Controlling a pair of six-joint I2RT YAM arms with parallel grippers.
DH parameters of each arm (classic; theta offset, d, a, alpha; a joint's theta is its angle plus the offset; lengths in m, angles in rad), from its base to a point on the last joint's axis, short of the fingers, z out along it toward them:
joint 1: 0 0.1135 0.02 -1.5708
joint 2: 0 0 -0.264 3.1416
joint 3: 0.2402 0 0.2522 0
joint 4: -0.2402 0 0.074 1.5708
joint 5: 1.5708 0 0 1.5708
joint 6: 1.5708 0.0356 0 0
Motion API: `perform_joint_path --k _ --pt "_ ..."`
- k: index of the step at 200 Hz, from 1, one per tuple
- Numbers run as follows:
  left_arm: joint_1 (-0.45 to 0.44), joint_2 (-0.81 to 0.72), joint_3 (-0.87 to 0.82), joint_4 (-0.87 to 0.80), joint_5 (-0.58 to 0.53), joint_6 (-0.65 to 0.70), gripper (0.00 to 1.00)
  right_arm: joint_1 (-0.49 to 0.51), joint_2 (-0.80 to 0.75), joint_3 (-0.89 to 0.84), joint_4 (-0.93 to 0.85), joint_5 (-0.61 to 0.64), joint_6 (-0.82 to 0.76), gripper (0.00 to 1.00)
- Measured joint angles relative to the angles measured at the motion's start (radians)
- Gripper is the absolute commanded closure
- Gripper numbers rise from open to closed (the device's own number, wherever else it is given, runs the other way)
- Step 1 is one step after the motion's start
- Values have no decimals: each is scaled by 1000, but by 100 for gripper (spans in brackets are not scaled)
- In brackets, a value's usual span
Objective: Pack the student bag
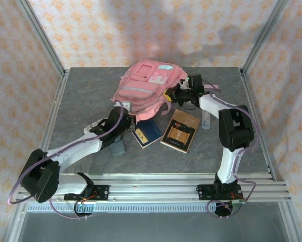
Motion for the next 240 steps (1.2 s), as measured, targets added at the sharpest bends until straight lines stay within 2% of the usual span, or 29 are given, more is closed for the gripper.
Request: perform_joint_path --k 7,12,20,48,76,94,99,114,152,179,197,205,222,235,240 --pt "-21 39 21 5 1 -4 100 -14 22 13 -29 8 -3 89" --pt "-34 66 35 10 1 -8 100 -21 34 22 -47 17 -5 79" --pt "-50 107 56 18 5 -12 100 -29 48 30 -72 44 -6 67" --pt "-76 209 101 66 40 -31 100 -44 52 39 -146 185 -28 52" --pt "-76 234 107 84 67 -45 100 -48 -33 -18 -179 293 -59 49" --pt "-76 234 107 85 73 -45 100 -48 -141 -103 -182 314 -63 48" --pt "-76 235 107 86 74 -45 100 -46 -175 -130 -177 314 -63 45" --pt "-76 238 107 88 76 -45 100 -35 -251 -200 -163 312 -55 43" --pt "-92 242 107 100 79 -45 100 88 -299 -304 -100 287 13 40" --pt "-111 242 107 105 79 -45 100 160 -242 -304 -31 253 77 45" --pt "-122 242 107 105 77 -45 100 172 -171 -278 -2 244 114 52" --pt "-125 242 107 105 75 -44 100 174 -142 -269 11 240 134 59" --pt "-130 242 107 104 66 -45 100 175 -98 -256 36 230 171 85" --pt "-130 243 107 101 55 -45 100 175 -82 -255 47 220 200 98" --pt "-130 244 107 101 47 -45 100 175 -79 -255 53 219 208 100"
